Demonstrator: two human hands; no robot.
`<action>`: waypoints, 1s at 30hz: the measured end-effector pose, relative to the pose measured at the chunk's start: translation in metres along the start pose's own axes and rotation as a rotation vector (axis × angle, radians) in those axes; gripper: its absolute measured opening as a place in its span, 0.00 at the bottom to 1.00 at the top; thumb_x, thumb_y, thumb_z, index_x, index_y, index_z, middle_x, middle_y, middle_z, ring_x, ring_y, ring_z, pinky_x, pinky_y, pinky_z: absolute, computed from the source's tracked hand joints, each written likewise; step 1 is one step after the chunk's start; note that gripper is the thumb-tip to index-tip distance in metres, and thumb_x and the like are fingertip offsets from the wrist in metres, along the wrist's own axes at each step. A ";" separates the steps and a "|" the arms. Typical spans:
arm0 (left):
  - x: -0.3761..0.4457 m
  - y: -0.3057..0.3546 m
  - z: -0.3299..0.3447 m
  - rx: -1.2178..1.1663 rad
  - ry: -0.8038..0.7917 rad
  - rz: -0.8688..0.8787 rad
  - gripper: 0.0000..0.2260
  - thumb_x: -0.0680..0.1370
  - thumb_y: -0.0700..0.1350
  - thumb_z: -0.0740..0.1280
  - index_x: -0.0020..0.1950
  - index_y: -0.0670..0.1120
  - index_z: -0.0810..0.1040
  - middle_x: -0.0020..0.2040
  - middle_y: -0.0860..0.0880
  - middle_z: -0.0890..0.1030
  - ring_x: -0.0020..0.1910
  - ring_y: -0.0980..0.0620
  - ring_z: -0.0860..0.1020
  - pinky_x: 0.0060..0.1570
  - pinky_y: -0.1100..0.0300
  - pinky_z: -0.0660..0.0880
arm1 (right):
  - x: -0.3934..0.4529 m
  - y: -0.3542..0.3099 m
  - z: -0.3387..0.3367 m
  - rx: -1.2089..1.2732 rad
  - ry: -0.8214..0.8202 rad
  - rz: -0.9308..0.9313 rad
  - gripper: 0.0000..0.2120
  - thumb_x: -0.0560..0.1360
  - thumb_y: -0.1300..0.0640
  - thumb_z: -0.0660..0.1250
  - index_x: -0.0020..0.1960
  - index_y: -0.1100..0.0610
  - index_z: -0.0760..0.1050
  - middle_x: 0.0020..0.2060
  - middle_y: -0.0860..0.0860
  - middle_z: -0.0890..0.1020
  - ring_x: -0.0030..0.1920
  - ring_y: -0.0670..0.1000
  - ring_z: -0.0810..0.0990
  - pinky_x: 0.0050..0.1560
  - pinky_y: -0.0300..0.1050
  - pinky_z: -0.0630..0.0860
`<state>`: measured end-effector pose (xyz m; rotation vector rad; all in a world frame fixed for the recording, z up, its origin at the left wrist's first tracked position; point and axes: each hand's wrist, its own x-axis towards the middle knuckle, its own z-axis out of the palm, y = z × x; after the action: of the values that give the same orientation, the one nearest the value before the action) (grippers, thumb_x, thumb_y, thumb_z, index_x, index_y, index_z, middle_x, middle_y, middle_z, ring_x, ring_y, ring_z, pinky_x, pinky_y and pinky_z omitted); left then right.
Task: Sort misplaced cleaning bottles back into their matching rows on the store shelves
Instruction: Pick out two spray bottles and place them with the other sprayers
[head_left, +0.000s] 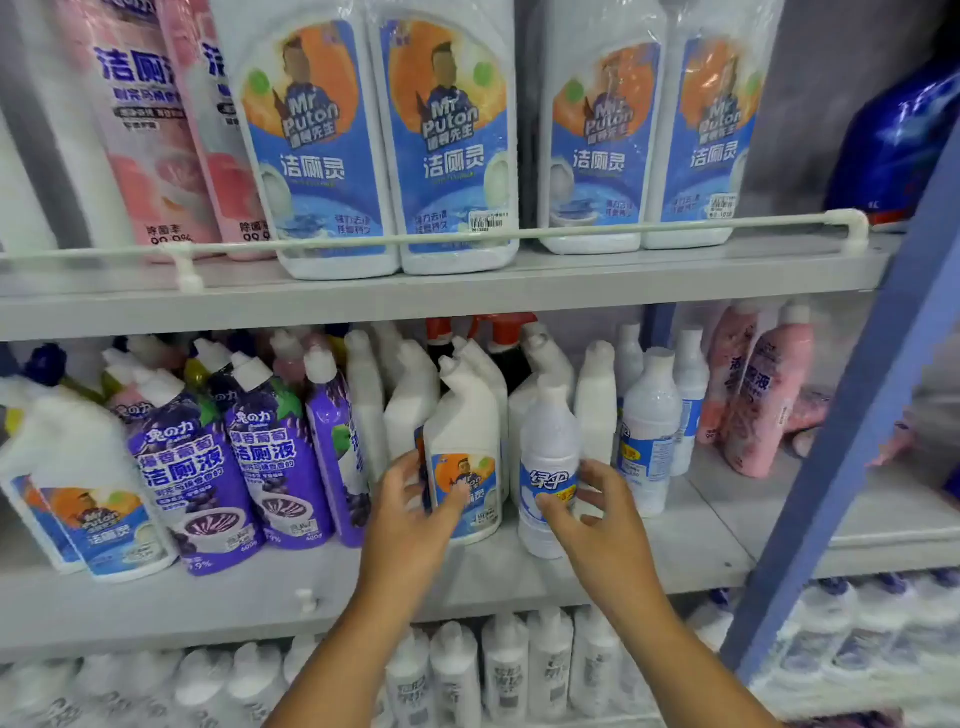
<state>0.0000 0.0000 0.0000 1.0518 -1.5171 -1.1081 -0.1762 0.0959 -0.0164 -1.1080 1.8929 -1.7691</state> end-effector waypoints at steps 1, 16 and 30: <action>0.009 -0.002 0.000 0.005 -0.004 0.025 0.21 0.75 0.45 0.77 0.62 0.62 0.73 0.59 0.61 0.80 0.55 0.66 0.79 0.54 0.65 0.77 | 0.002 0.000 0.007 -0.039 0.043 -0.012 0.25 0.72 0.51 0.78 0.64 0.45 0.71 0.60 0.42 0.74 0.58 0.39 0.77 0.59 0.47 0.78; 0.041 -0.029 0.014 -0.054 -0.099 -0.017 0.29 0.73 0.47 0.79 0.71 0.60 0.72 0.52 0.63 0.85 0.52 0.62 0.84 0.55 0.55 0.82 | 0.006 -0.002 0.039 -0.225 0.232 -0.067 0.27 0.67 0.46 0.80 0.60 0.48 0.71 0.53 0.37 0.73 0.52 0.33 0.76 0.44 0.32 0.75; 0.001 -0.015 -0.001 -0.066 0.122 -0.052 0.18 0.72 0.42 0.79 0.55 0.58 0.76 0.48 0.62 0.86 0.49 0.63 0.84 0.56 0.50 0.82 | 0.022 0.020 -0.061 -0.319 0.398 -0.043 0.27 0.74 0.49 0.75 0.67 0.57 0.70 0.58 0.52 0.71 0.54 0.56 0.77 0.45 0.48 0.73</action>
<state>0.0029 -0.0042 -0.0141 1.0984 -1.3557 -1.1021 -0.2388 0.1211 -0.0189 -0.9498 2.4736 -1.8635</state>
